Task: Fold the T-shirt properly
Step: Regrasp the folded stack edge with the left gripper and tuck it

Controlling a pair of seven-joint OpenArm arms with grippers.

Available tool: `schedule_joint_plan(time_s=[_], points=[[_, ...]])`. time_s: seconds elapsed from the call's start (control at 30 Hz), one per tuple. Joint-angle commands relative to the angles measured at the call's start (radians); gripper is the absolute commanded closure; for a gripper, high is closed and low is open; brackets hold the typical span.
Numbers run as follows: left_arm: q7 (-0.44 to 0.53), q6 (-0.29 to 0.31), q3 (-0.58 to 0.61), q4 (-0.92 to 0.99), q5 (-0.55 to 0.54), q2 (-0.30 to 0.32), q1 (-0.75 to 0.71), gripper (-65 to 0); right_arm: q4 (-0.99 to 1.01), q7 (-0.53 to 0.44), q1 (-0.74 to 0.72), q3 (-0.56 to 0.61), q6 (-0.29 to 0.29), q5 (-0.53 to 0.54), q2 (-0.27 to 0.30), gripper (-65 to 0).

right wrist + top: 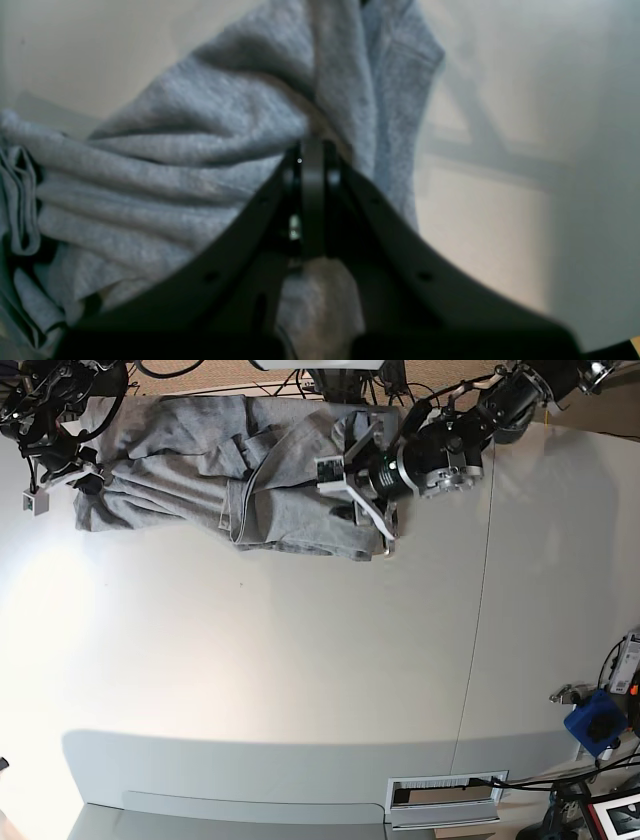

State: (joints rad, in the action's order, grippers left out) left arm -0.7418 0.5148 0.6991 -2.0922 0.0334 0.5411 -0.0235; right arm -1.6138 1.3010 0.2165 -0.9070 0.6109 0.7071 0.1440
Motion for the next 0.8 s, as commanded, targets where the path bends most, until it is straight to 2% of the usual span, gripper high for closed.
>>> schedule_joint_plan(time_s=[0.0,0.13,0.17,0.23,0.47,0.6,0.77], points=[[0.019,-0.006,-0.004,-0.016,-0.003,0.008,0.006,-25.5,-0.015,-0.016,-0.003,-0.005,0.004,0.018,0.017,0.0],[0.065,0.026,-0.001,-0.016,-0.006,0.008,-0.031,-25.5,-0.015,-0.016,-0.003,-0.005,0.004,0.018,0.017,0.0],[0.085,0.054,-0.001,-0.016,0.011,0.008,-0.044,-25.5,-0.015,-0.016,-0.003,-0.005,0.004,0.018,0.017,0.0],[0.133,0.066,-0.001,-0.016,0.069,0.008,-0.071,-25.5,-0.015,-0.016,-0.003,-0.005,0.004,0.018,0.017,0.0],[0.179,-0.012,-0.001,-0.016,0.157,0.008,-0.090,-25.5,-0.015,-0.019,-0.003,-0.005,0.004,0.018,0.017,0.0],[0.190,-0.077,-0.001,-0.016,0.204,0.008,-0.090,-25.5,-0.015,-0.021,-0.003,-0.005,0.004,0.018,0.017,0.0],[0.204,-0.077,-0.001,-0.013,0.211,0.008,-0.093,-25.5,-0.015,-0.023,-0.003,-0.005,0.004,0.018,0.017,0.0]])
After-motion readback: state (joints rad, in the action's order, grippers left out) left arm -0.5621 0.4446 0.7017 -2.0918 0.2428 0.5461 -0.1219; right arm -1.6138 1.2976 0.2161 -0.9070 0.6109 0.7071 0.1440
